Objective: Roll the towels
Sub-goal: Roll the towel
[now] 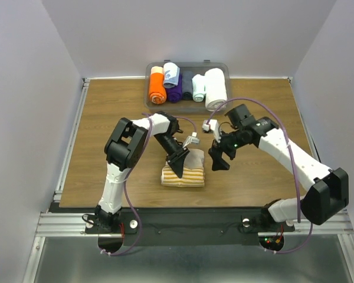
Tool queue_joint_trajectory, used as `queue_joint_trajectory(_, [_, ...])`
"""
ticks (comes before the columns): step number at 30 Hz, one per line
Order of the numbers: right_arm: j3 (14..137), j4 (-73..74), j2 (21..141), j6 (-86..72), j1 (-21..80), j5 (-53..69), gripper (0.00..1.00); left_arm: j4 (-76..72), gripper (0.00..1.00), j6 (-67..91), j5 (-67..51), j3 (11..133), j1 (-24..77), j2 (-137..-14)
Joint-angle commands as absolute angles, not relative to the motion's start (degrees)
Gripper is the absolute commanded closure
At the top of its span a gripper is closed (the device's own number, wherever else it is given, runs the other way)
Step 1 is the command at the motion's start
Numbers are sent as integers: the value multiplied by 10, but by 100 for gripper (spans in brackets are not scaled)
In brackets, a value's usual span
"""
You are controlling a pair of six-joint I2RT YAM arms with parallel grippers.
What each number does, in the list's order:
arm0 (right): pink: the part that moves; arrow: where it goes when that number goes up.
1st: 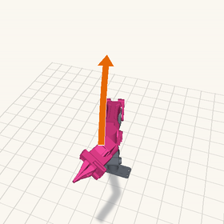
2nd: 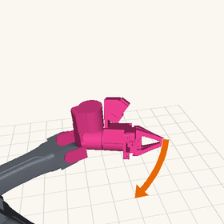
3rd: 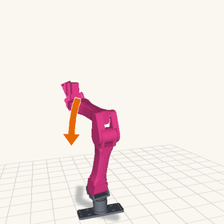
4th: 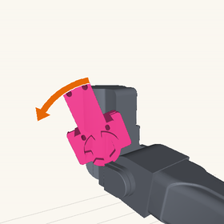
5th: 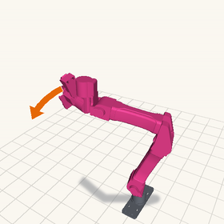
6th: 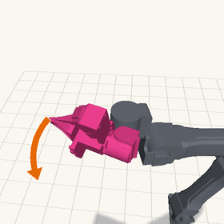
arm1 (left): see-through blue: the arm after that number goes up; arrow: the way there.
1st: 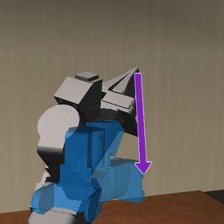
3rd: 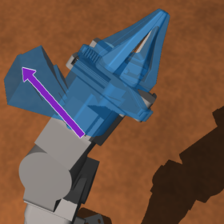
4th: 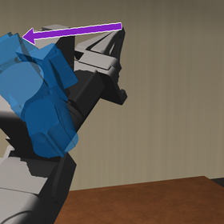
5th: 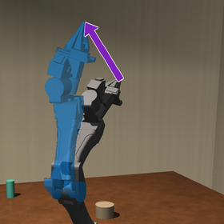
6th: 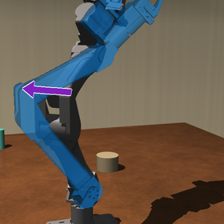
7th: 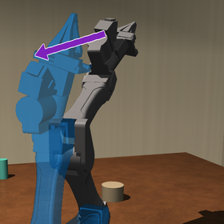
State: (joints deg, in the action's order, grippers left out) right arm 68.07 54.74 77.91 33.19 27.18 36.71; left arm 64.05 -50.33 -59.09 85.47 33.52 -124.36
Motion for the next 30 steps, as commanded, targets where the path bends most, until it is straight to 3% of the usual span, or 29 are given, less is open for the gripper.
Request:
queue_joint_trajectory(1, [663,464,771,311,357,241,0,639,73,-541,-539,881,320,-1295])
queue_joint_trajectory(9, [641,348,838,274,523,84,0,639,73,-527,-523,904,316,-1315])
queue_joint_trajectory(17, [622,294,896,279,578,37,1,639,72,-526,-525,909,316,-1315])
queue_joint_trajectory(21, [615,290,915,282,585,44,11,639,72,-526,-527,911,315,-1313])
queue_joint_trajectory(23, [606,289,922,280,585,59,38,639,72,-523,-528,914,312,-1311])
queue_joint_trajectory(24, [592,288,922,280,584,68,65,639,72,-521,-527,917,309,-1308])
queue_joint_trajectory(27, [556,287,902,284,545,179,99,639,72,-519,-526,911,298,-1279])
queue_joint_trajectory(30, [540,288,883,293,521,245,99,635,69,-514,-540,901,280,-1221])
